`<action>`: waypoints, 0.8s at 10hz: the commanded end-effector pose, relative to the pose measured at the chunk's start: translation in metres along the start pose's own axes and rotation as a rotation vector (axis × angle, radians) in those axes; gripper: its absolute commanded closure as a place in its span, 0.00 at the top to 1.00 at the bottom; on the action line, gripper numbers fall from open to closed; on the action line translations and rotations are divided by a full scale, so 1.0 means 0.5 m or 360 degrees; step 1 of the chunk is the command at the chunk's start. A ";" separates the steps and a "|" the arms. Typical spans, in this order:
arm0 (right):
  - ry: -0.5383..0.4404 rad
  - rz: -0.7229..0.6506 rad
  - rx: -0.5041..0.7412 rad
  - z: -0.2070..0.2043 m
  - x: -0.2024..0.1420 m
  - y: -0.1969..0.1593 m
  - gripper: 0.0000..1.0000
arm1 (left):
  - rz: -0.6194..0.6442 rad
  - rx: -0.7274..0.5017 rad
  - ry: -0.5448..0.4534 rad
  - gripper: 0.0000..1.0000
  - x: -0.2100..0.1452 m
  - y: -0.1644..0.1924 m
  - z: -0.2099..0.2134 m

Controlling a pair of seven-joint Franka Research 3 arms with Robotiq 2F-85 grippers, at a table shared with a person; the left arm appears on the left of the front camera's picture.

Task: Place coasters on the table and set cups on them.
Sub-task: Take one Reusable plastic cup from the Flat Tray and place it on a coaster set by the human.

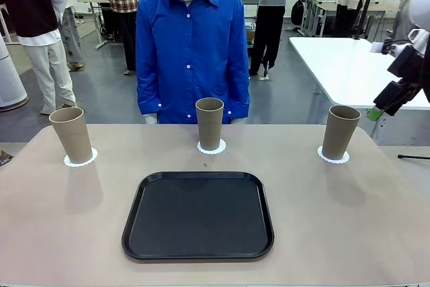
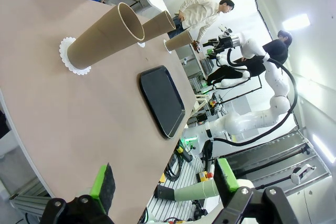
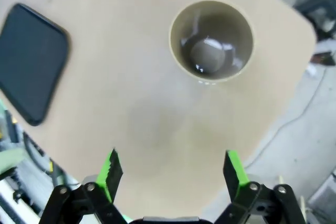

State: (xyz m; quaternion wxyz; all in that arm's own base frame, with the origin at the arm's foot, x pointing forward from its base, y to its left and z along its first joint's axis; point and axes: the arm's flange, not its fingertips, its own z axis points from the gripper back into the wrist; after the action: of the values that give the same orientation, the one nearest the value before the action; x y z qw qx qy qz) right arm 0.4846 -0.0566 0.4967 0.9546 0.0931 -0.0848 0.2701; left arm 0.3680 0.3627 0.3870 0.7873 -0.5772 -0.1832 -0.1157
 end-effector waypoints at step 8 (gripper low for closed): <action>0.0000 0.0000 0.0000 0.000 0.000 0.000 1.00 | -0.0003 -0.0003 0.0016 1.00 -0.004 -0.005 0.003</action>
State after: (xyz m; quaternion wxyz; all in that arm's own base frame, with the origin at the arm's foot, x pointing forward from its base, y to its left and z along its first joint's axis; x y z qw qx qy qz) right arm 0.4838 -0.0585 0.4968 0.9575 0.0897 -0.0773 0.2630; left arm 0.3680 0.3627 0.3870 0.7873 -0.5772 -0.1833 -0.1157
